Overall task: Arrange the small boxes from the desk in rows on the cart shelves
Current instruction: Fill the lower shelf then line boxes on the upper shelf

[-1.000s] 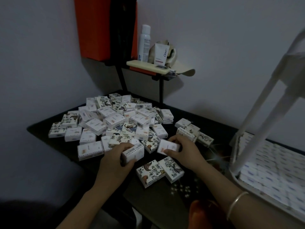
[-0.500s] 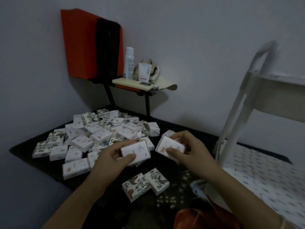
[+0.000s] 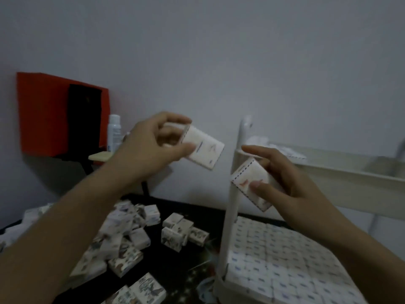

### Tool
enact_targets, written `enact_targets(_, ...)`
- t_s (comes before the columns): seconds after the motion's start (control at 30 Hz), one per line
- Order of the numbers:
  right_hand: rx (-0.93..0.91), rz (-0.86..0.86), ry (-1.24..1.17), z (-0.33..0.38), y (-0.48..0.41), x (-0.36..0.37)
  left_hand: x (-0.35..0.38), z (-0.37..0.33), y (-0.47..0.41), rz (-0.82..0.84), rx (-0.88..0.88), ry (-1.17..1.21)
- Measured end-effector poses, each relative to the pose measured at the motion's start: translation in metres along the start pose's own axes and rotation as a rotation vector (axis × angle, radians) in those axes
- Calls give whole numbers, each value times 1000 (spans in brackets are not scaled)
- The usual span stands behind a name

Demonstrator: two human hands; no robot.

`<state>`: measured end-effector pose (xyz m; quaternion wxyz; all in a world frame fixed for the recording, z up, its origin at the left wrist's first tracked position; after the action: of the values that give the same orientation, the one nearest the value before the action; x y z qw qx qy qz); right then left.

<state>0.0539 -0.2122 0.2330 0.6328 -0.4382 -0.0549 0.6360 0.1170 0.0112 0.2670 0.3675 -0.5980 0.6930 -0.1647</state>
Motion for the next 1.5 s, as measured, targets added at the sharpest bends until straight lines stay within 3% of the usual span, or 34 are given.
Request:
enact_targets(0.13,-9,-76,26,14,-2,-48,29,-59,-46,25,229,-113)
enact_targets(0.27,-12,-215,55,23,-17,-94,73,-105,-81,77,533,-535)
enact_targets(0.43,175,-251,179,2,-42,-132,130,-102,-128,217,612,-839)
enact_targets(0.53,285,-273,230,-16,-51,-142,156,-89,-152,262,620,-984)
enact_targets(0.67,352,-266,364,-30,-60,-148,186,-78,-173,339,603,-987)
enact_targets(0.8,376,-282,537,-42,-73,-156,207,-61,-179,527,486,-980)
enact_targets(0.93,426,-274,493,-51,-88,-161,213,-46,-176,708,384,-995)
enact_targets(1.1,374,-153,651,-55,-108,-154,209,-40,-176,784,282,-915)
enact_targets(1.27,320,-121,931,-61,-121,-151,209,-38,-170,810,267,-986)
enact_targets(1.5,336,-244,727,-71,-125,-153,203,-43,-159,771,312,-1079)
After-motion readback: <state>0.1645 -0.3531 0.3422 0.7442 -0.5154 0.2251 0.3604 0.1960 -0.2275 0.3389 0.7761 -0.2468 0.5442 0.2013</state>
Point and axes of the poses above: each hand's wrist, its own y-axis away from the middle knuckle, its own x-axis out of the palm, z = x × y, the point moved 5 cm from there along -y, towards the middle knuckle, and after that the axes turned 3 degrees about -y, right-handed, at the moved point
